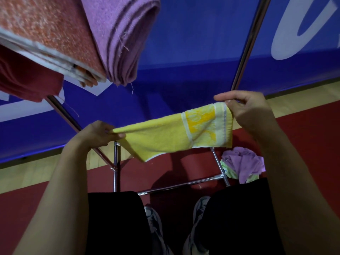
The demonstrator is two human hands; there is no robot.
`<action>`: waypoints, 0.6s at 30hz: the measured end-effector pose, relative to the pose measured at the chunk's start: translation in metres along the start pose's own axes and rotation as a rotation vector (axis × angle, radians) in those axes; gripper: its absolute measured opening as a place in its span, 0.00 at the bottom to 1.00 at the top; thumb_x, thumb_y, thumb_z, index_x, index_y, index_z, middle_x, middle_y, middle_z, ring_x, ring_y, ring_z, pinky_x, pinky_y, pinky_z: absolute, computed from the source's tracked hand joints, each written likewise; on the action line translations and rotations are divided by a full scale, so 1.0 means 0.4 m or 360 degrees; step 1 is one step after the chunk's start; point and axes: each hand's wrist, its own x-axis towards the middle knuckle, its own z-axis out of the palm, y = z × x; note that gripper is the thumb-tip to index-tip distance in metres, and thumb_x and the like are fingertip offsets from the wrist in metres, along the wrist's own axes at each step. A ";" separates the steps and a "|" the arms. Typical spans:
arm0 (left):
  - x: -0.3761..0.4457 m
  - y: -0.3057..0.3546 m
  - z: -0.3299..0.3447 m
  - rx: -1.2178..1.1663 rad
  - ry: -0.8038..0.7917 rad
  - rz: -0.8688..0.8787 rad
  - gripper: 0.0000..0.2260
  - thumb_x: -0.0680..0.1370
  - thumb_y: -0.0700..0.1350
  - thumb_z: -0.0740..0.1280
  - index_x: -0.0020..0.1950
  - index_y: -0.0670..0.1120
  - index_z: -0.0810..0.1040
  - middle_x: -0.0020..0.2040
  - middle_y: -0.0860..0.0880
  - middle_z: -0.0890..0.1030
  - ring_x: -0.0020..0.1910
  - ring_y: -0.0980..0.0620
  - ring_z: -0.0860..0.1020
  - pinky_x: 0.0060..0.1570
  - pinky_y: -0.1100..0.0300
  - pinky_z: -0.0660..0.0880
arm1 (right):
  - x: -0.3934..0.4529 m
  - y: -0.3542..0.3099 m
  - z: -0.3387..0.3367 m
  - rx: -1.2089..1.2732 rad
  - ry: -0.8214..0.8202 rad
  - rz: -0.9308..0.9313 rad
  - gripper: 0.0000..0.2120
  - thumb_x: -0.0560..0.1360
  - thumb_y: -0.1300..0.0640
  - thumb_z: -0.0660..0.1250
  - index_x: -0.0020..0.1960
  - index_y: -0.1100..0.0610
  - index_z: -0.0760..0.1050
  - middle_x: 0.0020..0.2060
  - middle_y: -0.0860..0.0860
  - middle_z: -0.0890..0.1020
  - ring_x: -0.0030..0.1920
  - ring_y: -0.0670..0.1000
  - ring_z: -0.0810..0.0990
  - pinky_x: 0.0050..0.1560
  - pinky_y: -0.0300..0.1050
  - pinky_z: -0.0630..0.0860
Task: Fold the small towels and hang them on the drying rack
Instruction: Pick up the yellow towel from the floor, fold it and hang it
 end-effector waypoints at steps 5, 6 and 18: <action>-0.024 0.043 -0.001 -0.0680 0.0378 0.0243 0.09 0.85 0.53 0.63 0.57 0.51 0.81 0.54 0.48 0.84 0.52 0.51 0.85 0.52 0.55 0.81 | 0.008 0.015 0.006 -0.0225 -0.0142 0.0182 0.20 0.78 0.64 0.59 0.49 0.46 0.86 0.43 0.45 0.87 0.46 0.51 0.85 0.47 0.48 0.80; -0.024 0.053 0.001 -0.0749 0.0432 0.0273 0.10 0.86 0.54 0.61 0.57 0.51 0.80 0.54 0.48 0.84 0.52 0.51 0.85 0.54 0.53 0.81 | 0.007 0.017 0.015 -0.0255 -0.0195 0.0238 0.19 0.78 0.62 0.58 0.51 0.47 0.86 0.45 0.46 0.87 0.49 0.54 0.85 0.51 0.51 0.81; -0.041 0.152 0.016 -0.0722 0.0666 0.0432 0.14 0.88 0.55 0.56 0.57 0.49 0.77 0.47 0.46 0.78 0.44 0.52 0.75 0.45 0.55 0.72 | -0.016 0.025 0.049 -0.1041 -0.1075 0.0418 0.15 0.76 0.38 0.70 0.43 0.49 0.79 0.43 0.49 0.82 0.48 0.52 0.81 0.55 0.47 0.74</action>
